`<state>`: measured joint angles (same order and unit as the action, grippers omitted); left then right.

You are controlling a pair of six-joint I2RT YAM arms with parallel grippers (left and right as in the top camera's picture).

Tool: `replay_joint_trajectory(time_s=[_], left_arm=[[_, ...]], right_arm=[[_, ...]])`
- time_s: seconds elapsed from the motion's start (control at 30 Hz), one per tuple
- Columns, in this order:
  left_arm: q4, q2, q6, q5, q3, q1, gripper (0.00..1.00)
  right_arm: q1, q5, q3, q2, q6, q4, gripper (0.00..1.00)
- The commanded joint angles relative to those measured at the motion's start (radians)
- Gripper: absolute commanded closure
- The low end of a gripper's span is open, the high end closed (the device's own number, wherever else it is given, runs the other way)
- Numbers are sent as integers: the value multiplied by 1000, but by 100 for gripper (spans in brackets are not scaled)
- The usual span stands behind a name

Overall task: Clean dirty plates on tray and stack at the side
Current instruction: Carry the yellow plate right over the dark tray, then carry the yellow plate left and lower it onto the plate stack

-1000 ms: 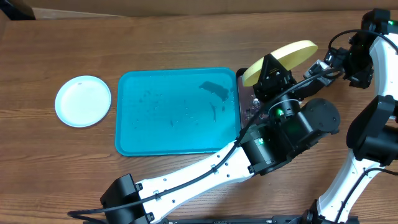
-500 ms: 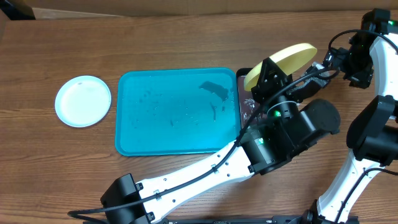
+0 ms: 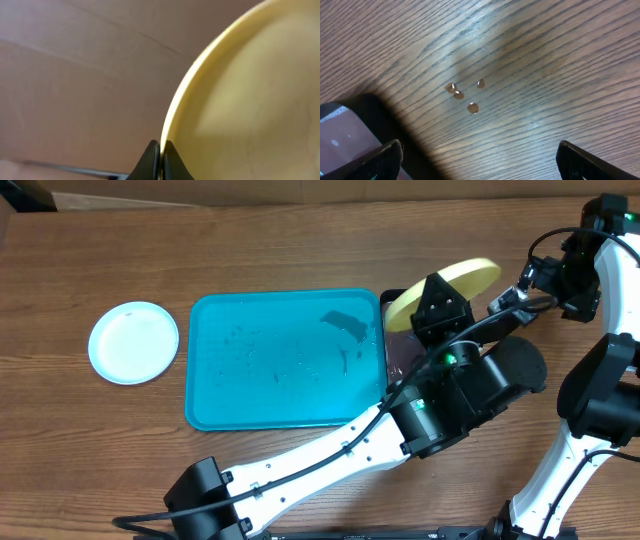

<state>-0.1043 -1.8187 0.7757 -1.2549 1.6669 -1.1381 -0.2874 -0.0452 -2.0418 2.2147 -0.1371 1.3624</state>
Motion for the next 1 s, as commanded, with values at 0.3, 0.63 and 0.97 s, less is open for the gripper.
replay_joint_trajectory(time_s=[0.3,0.63,0.97], left_arm=[[-3,8,-281,-62,17,69,96],[-520,18,-864,510,28,229,96],[-793,48,-1159,1667,92,890,95]], right_arm=[[-1,0,-12,-27,-5,-4,0],[-1,0,-12,-27,-5,-4,0],[-1,0,-12,-27,-5,-4,0]])
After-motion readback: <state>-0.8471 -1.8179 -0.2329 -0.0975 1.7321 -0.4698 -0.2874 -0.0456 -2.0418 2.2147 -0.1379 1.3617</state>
